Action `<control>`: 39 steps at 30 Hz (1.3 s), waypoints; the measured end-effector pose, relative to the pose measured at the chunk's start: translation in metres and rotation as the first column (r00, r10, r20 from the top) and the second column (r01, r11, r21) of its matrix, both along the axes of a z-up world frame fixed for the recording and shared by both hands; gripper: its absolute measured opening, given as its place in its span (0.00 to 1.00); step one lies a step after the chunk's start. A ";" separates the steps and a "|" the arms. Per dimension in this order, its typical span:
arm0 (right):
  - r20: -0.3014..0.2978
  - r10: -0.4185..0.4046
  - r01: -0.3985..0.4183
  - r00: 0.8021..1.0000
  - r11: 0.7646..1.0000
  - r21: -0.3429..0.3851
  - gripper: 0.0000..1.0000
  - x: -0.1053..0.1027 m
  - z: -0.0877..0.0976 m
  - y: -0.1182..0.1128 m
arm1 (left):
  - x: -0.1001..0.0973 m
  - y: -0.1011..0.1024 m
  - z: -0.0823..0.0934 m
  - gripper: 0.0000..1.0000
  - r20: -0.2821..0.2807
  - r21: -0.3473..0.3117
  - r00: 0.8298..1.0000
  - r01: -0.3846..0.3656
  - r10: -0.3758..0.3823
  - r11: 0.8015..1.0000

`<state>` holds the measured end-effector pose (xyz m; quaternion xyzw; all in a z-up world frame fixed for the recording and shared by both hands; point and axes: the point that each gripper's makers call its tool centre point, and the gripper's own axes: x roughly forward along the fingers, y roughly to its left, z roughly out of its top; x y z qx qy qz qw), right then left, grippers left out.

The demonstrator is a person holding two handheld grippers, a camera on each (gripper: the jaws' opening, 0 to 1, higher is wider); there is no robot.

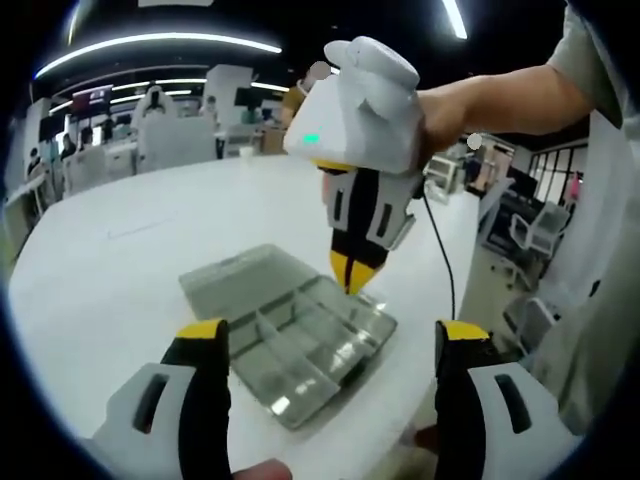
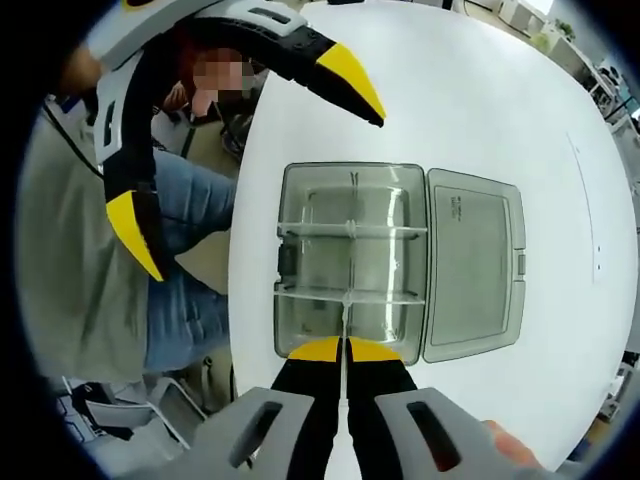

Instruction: Insert the divider into the dual guide fixture by aligning both edges with the guide slots and pushing it downward to the bottom, including one-sided entry, uneven engagement, binding, and posture correction.

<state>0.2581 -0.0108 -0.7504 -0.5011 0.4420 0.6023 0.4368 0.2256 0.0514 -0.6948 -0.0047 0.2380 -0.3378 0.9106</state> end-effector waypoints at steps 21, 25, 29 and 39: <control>-0.011 0.018 -0.018 1.000 1.000 0.004 0.00 0.001 -0.012 0.001 | 0.000 0.001 -0.001 0.83 -0.002 -0.001 1.000 -0.006 0.006 1.000; -0.017 0.014 -0.014 1.000 1.000 0.002 0.00 0.000 -0.016 0.002 | 0.000 0.000 0.000 0.83 -0.001 -0.001 1.000 -0.006 0.006 1.000; -0.017 0.017 -0.017 1.000 1.000 0.000 0.00 0.000 -0.018 0.002 | 0.000 0.000 0.000 0.83 -0.002 -0.001 1.000 -0.006 0.006 1.000; -0.022 0.021 -0.021 1.000 1.000 0.006 0.00 -0.001 -0.026 0.002 | 0.001 0.003 -0.002 0.83 -0.004 -0.001 1.000 -0.011 0.011 1.000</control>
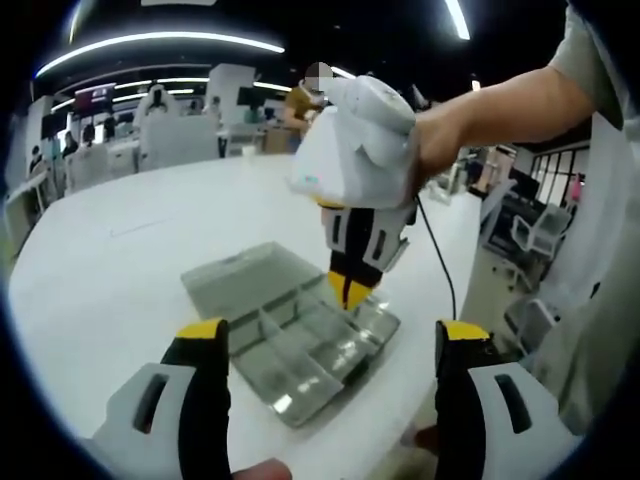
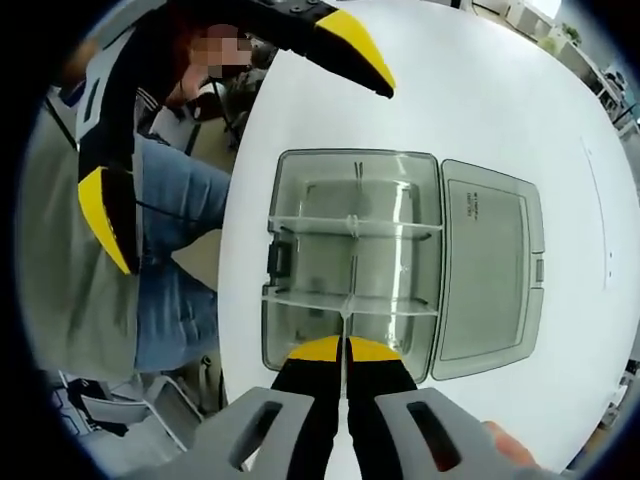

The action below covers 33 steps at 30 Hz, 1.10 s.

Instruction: Insert the divider into the dual guide fixture by aligning both edges with the guide slots and pushing it downward to the bottom, including one-sided entry, uneven engagement, binding, and posture correction.

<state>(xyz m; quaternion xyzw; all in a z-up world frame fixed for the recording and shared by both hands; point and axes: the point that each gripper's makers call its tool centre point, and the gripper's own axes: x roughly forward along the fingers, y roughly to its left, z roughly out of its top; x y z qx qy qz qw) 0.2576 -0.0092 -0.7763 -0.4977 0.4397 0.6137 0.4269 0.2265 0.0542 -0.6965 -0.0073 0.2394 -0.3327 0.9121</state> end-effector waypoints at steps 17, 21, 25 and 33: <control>-0.019 0.003 -0.003 1.000 1.000 0.004 0.00 0.000 -0.005 0.000 | 0.001 0.002 0.000 0.83 -0.004 -0.004 1.000 -0.008 0.008 1.000; -0.012 0.002 -0.002 1.000 1.000 0.006 0.00 -0.001 -0.005 0.000 | 0.001 0.003 0.000 0.83 -0.004 -0.005 1.000 -0.010 0.010 1.000; -0.003 0.014 -0.014 1.000 1.000 0.009 0.00 -0.002 -0.005 0.000 | 0.000 0.002 0.000 0.83 -0.004 -0.006 1.000 -0.010 0.010 1.000; 0.014 0.021 -0.021 1.000 1.000 0.007 0.00 -0.003 -0.006 0.000 | 0.000 0.002 0.000 0.83 -0.003 -0.006 1.000 -0.011 0.011 1.000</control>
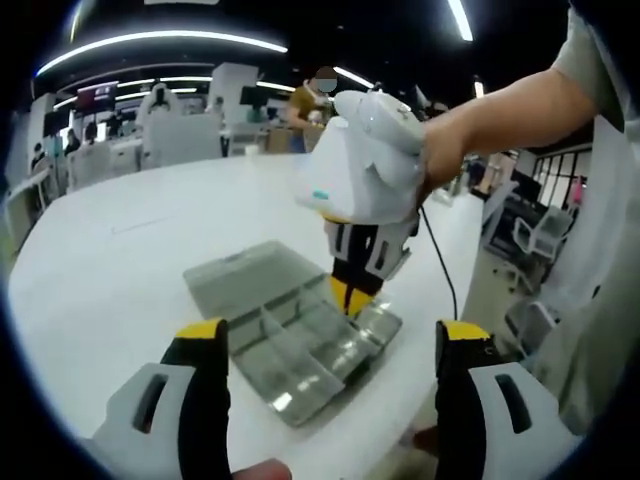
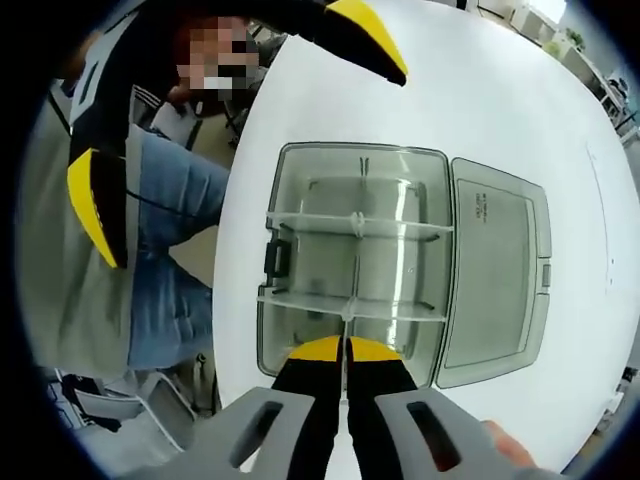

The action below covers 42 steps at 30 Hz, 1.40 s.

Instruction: Insert the divider into the dual guide fixture by aligning both edges with the guide slots and pushing it downward to the bottom, including one-sided entry, uneven engagement, binding, and posture correction.

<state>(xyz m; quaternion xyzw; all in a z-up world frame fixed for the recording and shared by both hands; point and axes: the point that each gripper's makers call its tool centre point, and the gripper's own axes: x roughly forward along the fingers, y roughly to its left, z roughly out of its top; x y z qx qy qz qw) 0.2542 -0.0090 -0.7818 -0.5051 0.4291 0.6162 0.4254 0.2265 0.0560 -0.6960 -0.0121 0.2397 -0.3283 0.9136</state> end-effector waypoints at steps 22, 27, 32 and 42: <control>0.007 -0.013 0.013 1.000 1.000 0.020 0.00 0.002 -0.002 0.000 | 0.001 0.002 0.001 0.83 0.002 0.012 1.000 0.006 -0.006 1.000; 0.008 0.004 -0.004 1.000 0.999 0.047 0.00 0.002 0.000 0.000 | 0.000 0.003 0.001 0.83 0.002 0.018 1.000 0.005 -0.005 1.000; 0.013 -0.010 0.009 1.000 0.998 0.055 0.00 0.003 0.001 -0.001 | 0.000 0.004 0.001 0.83 0.001 0.022 1.000 0.004 -0.004 1.000; -0.014 -0.077 0.079 0.997 0.989 0.126 0.05 0.004 0.011 -0.002 | -0.003 0.003 -0.001 0.83 -0.005 0.034 1.000 0.012 -0.012 0.999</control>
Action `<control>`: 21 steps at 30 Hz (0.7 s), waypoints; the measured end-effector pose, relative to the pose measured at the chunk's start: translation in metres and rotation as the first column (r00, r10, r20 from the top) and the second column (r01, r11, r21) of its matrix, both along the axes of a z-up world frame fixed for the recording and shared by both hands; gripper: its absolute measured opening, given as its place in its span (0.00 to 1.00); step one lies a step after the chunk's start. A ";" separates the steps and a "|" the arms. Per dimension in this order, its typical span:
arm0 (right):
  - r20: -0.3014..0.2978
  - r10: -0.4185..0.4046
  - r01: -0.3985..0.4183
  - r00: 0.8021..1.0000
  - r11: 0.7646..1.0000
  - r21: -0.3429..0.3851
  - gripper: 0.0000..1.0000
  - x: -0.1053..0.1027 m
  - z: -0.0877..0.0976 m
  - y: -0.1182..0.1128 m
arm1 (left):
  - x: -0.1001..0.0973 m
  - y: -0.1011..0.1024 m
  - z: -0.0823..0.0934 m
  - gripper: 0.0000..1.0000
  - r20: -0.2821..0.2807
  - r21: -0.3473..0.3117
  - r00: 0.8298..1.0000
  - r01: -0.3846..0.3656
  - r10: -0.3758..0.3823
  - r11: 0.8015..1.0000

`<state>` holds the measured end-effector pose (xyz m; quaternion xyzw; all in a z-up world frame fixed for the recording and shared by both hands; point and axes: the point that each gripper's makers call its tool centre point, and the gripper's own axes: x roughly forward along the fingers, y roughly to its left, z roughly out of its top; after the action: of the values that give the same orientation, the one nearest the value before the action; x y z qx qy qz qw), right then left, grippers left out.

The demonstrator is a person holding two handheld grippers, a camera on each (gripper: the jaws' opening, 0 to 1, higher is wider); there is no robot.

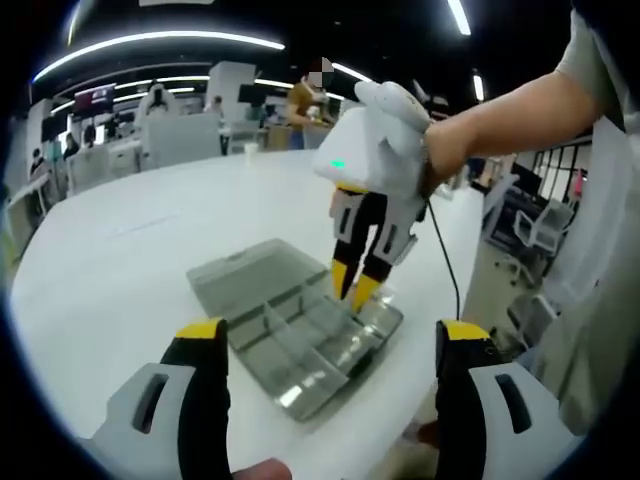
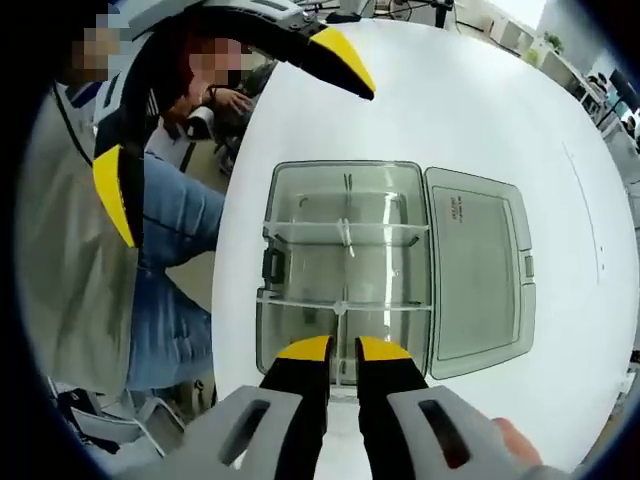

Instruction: Insert the divider into the dual guide fixture by aligning both edges with the guide slots and pushing it downward to the bottom, including one-sided entry, uneven engagement, binding, and posture correction.

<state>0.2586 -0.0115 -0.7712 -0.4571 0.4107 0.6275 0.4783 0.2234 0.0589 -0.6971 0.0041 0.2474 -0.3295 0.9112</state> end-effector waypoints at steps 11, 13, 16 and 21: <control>-0.022 -0.054 0.056 0.998 0.993 0.101 0.12 -0.005 0.008 0.001 | 0.000 0.003 0.001 0.83 -0.007 0.015 1.000 0.008 -0.007 1.000; -0.027 -0.067 0.070 0.997 0.990 0.119 0.13 -0.005 0.010 0.000 | 0.001 0.004 0.002 0.83 -0.006 0.016 1.000 0.007 -0.007 1.000; -0.031 -0.090 0.094 0.995 0.984 0.153 0.19 -0.005 0.012 0.000 | 0.001 0.005 0.001 0.83 -0.010 0.024 1.000 0.011 -0.011 1.000; -0.052 -0.126 0.134 0.991 0.971 0.197 0.22 -0.008 0.014 -0.003 | 0.001 0.007 0.000 0.83 -0.018 0.030 1.000 0.010 -0.009 0.999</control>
<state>0.2504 -0.0142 -0.7571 -0.3666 0.3839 0.6417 0.5535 0.2240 0.0661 -0.6975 0.0161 0.2606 -0.3301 0.9071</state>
